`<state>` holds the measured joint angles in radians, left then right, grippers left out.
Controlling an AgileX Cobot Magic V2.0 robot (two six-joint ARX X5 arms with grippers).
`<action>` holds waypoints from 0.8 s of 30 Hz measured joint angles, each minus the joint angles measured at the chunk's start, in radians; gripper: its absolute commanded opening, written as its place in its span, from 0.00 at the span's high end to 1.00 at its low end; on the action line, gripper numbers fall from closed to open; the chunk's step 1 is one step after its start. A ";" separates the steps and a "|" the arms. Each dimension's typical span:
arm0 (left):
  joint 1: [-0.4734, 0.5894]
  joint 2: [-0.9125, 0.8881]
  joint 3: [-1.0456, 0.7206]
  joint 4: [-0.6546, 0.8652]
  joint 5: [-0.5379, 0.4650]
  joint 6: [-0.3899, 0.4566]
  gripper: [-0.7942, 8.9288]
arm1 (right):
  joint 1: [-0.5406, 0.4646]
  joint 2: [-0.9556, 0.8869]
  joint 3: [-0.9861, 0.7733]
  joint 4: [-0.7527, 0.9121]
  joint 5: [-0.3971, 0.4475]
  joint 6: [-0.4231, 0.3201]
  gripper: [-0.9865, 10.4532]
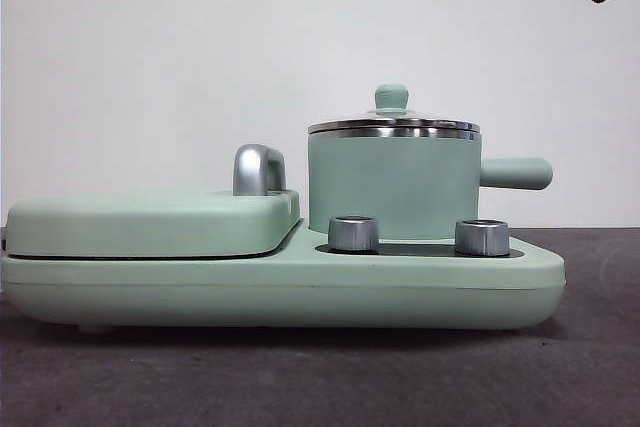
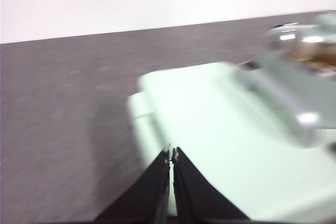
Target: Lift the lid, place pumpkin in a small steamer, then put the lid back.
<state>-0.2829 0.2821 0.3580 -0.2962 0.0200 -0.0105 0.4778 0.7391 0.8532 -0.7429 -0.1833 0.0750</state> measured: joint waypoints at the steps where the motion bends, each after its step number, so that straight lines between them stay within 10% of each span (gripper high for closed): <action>1: 0.033 -0.038 -0.062 0.046 0.000 0.001 0.91 | 0.000 0.000 0.000 0.000 0.000 0.000 0.90; 24: 0.269 -0.278 -0.325 0.156 -0.005 -0.061 0.91 | 0.000 0.000 0.000 0.000 0.000 0.000 0.90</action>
<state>-0.0135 0.0036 0.0326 -0.1402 0.0151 -0.0711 0.4774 0.7387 0.8532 -0.7429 -0.1833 0.0750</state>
